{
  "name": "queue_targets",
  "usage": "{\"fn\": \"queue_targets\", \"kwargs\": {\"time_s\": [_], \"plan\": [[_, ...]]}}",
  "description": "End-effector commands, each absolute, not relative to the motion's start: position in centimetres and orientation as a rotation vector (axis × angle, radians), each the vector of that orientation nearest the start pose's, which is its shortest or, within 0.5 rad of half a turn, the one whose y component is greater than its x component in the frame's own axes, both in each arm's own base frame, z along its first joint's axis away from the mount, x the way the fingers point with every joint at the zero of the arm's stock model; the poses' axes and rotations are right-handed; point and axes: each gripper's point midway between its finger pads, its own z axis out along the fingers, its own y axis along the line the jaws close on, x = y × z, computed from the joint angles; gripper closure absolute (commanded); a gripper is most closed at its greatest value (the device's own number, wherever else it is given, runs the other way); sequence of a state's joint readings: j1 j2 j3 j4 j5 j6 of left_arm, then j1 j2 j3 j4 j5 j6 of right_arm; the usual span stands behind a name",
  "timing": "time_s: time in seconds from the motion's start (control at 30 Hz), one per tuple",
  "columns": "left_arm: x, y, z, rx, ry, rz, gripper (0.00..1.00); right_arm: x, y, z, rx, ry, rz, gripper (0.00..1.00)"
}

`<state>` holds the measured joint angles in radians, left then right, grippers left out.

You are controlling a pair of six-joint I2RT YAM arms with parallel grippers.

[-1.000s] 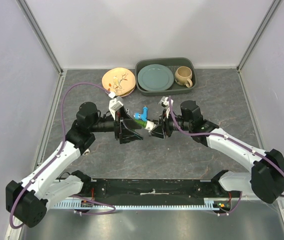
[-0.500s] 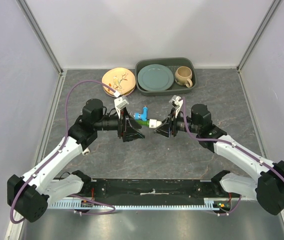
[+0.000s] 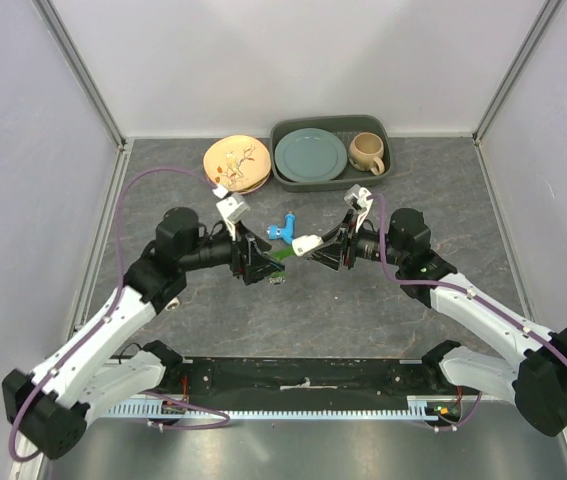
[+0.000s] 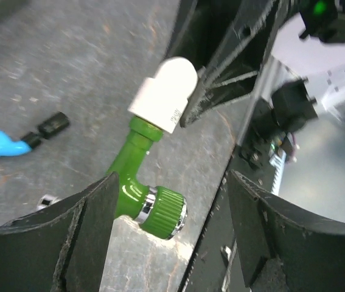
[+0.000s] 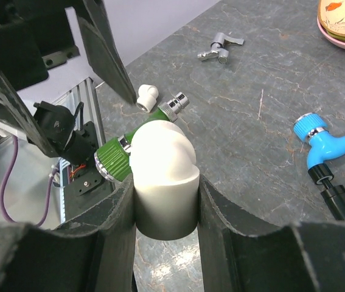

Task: Install the water faucets

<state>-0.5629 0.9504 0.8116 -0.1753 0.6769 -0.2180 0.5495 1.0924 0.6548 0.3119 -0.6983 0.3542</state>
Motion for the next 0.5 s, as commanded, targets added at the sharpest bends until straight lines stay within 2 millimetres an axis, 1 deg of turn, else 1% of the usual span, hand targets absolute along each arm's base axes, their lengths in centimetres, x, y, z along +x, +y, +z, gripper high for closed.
{"fn": "queue_targets", "kwargs": {"time_s": [0.0, 0.07, 0.1, 0.17, 0.23, 0.27, 0.3, 0.37, 0.4, 0.47], "plan": [[21.4, -23.5, 28.9, 0.501, 1.694, -1.038, 0.22, 23.0, 28.4, 25.9, -0.719, 1.573, 1.240, 1.00], [21.7, -22.3, 29.6, 0.366, 1.688, -1.017, 0.20, 23.2, 28.5, 25.8, -0.706, 1.574, 1.243, 1.00], [21.5, -22.2, 29.1, 0.289, 1.720, -1.060, 0.20, 23.1, 28.5, 25.8, -0.705, 1.568, 1.246, 1.00], [21.2, -22.1, 28.8, 0.214, 1.746, -1.112, 0.17, 23.1, 28.6, 26.0, -0.701, 1.557, 1.254, 1.00], [21.0, -22.2, 27.6, 0.121, 1.802, -1.170, 0.15, 23.2, 28.5, 26.1, -0.694, 1.548, 1.252, 1.00], [21.0, -22.2, 27.1, 0.089, 1.819, -1.181, 0.14, 23.1, 28.5, 26.1, -0.694, 1.548, 1.252, 1.00], [21.0, -22.3, 26.2, 0.046, 1.853, -1.197, 0.13, 23.2, 28.5, 26.2, -0.692, 1.543, 1.249, 1.00], [21.1, -22.2, 25.3, -0.017, 1.888, -1.209, 0.09, 23.2, 28.3, 26.4, -0.683, 1.531, 1.239, 1.00], [21.1, -22.3, 24.4, -0.035, 1.913, -1.210, 0.09, 23.2, 28.2, 26.3, -0.681, 1.530, 1.234, 1.00], [21.0, -22.7, 23.7, -0.059, 1.945, -1.241, 0.07, 23.2, 28.2, 26.5, -0.679, 1.522, 1.231, 1.00]]}}
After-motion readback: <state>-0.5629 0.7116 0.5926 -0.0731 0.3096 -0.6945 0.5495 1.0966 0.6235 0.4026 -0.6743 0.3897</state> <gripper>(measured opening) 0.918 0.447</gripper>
